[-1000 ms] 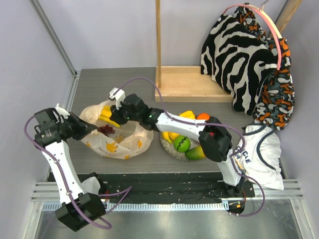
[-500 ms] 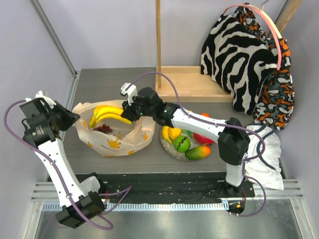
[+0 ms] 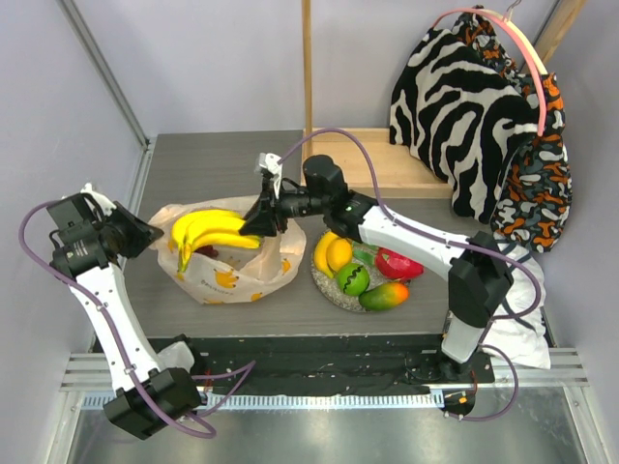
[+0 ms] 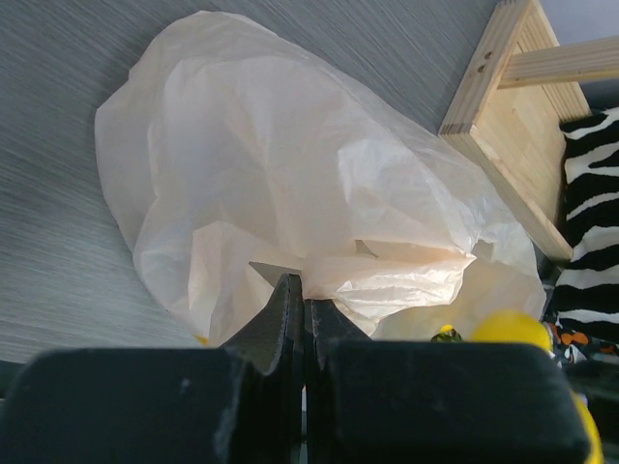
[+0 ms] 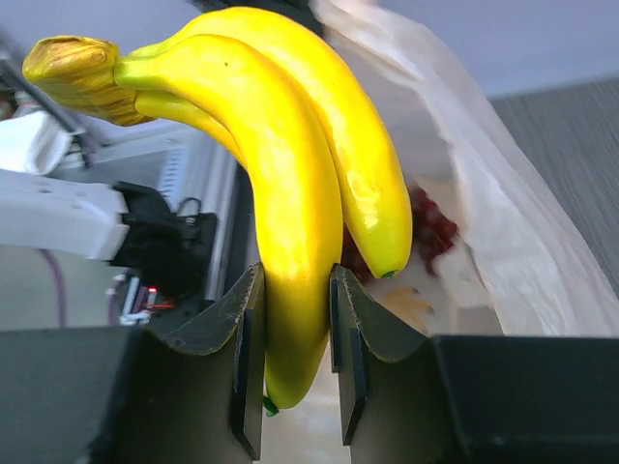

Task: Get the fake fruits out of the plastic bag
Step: Place the fake fruit on the plate.

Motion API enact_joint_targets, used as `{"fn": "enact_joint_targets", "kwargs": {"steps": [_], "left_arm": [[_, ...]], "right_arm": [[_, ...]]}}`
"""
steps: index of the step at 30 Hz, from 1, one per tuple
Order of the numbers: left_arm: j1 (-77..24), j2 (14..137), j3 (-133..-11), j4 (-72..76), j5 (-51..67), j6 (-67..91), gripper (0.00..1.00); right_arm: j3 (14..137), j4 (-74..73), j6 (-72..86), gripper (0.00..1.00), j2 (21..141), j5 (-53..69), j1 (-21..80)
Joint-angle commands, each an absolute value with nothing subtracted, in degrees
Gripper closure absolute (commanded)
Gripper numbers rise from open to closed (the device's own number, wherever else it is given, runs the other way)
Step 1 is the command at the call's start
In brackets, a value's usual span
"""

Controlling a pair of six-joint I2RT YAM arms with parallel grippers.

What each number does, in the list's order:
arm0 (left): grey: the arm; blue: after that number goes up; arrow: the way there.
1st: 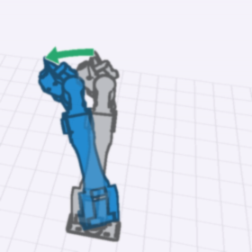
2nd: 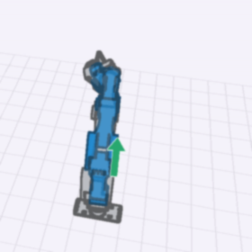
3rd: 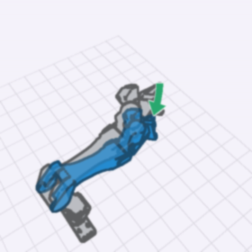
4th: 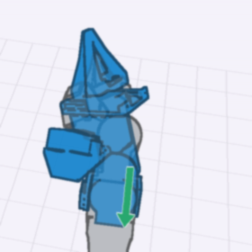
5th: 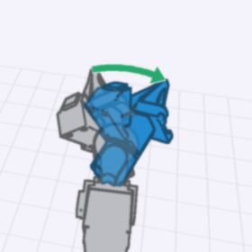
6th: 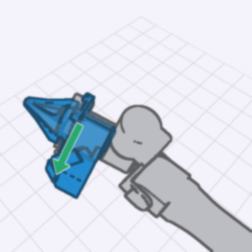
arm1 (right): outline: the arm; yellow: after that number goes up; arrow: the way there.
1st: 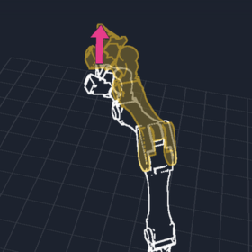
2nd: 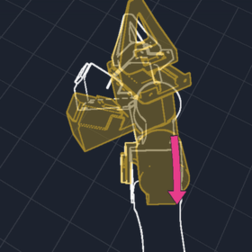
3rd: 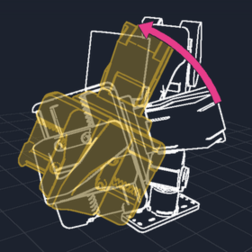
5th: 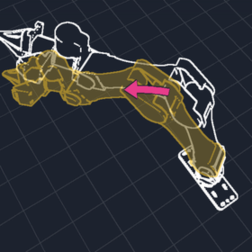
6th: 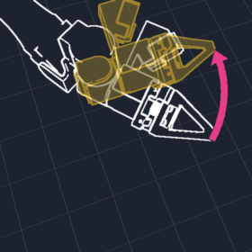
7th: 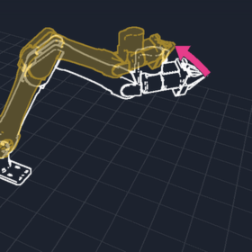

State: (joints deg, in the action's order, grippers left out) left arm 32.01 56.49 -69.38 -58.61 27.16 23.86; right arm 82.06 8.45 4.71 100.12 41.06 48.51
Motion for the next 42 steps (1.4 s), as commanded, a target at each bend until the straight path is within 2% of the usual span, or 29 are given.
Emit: {"fn": "enact_joint_targets", "kwargs": {"steps": [1, 4, 11, 12, 15, 18, 19, 24, 35, 42], "left_arm": [[32.5, 57.0, -70.0, -55.5, 30.8, 24.2, 1.0], [32.5, 57.1, -70.9, -55.8, 30.4, 24.0, 1.0], [32.6, 57.9, -72.8, -56.7, 30.0, 22.8, 1.0], [32.6, 57.8, -72.9, -56.5, 30.1, 23.3, 1.0], [33.0, 57.6, -72.8, -55.7, 30.6, 23.9, 1.0], [33.3, 57.3, -73.1, -55.6, 30.6, 24.0, 1.0], [33.3, 57.1, -73.1, -55.7, 30.7, 24.0, 1.0], [33.3, 57.0, -72.2, -55.5, 31.5, 24.7, 1.0], [33.3, 55.4, -70.2, -55.9, 31.6, 24.7, 1.0], [33.6, 53.4, -69.3, -57.3, 31.2, 24.1, 1.0]], "right_arm": [[86.5, 18.5, 6.5, 0.99, 96.0, 55.7, 50.0], [87.7, 14.1, 0.4, 0.98, 94.0, 58.6, 51.0], [86.7, -21.3, -38.2, 0.99, 80.3, 59.9, 48.3], [85.9, -24.9, -47.8, 0.99, 77.7, 59.3, 47.4], [83.5, -37.6, -63.5, 0.99, 75.0, 54.0, 44.0], [80.1, -46.6, -73.2, 0.99, 73.2, 46.9, 40.8], [79.0, -48.5, -80.1, 0.99, 73.0, 46.4, 39.3], [71.9, -50.5, -92.0, 0.99, 73.0, 41.2, 34.2], [73.3, -62.7, -121.9, 0.99, 81.4, 36.2, 30.2], [75.7, -64.2, -129.0, 0.99, 88.1, 34.9, 30.1]]}}
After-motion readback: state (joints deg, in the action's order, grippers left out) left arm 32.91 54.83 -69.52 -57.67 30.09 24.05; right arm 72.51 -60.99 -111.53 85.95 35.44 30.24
